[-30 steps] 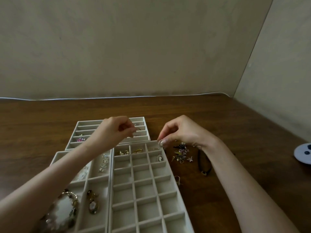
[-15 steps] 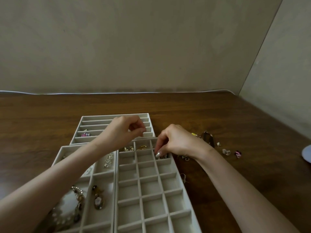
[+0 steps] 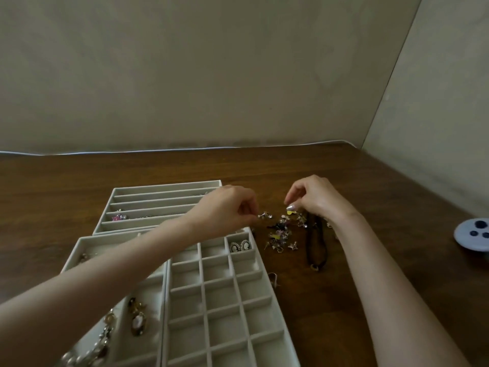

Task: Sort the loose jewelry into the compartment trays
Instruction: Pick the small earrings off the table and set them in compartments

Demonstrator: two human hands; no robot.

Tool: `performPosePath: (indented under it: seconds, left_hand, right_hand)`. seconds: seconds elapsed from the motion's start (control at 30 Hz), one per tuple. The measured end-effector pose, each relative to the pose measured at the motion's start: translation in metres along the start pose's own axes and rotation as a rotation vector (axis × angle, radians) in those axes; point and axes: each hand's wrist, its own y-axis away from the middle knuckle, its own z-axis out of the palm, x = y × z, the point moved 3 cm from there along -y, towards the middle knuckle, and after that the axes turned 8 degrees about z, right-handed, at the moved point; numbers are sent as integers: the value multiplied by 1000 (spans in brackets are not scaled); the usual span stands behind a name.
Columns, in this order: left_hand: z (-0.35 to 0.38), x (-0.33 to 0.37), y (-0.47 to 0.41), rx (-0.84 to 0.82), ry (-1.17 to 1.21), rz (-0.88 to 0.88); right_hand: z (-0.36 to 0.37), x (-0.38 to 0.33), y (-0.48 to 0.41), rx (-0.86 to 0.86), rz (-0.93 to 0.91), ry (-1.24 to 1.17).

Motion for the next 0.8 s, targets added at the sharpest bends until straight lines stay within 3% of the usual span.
performPosePath:
  seconds: [0.33,0.6,0.8]
  left_hand:
    - [41,12,-36,-274,-214,-4]
    - [42,7,-36,-246,-217,-11]
    - [21,2,-28,-124,-65,-43]
  right_hand:
    - [10,17,-17,-33,91,-15]
    - [11,14,-18,-9,100,29]
    - [10,10,-15,-33,57,-5]
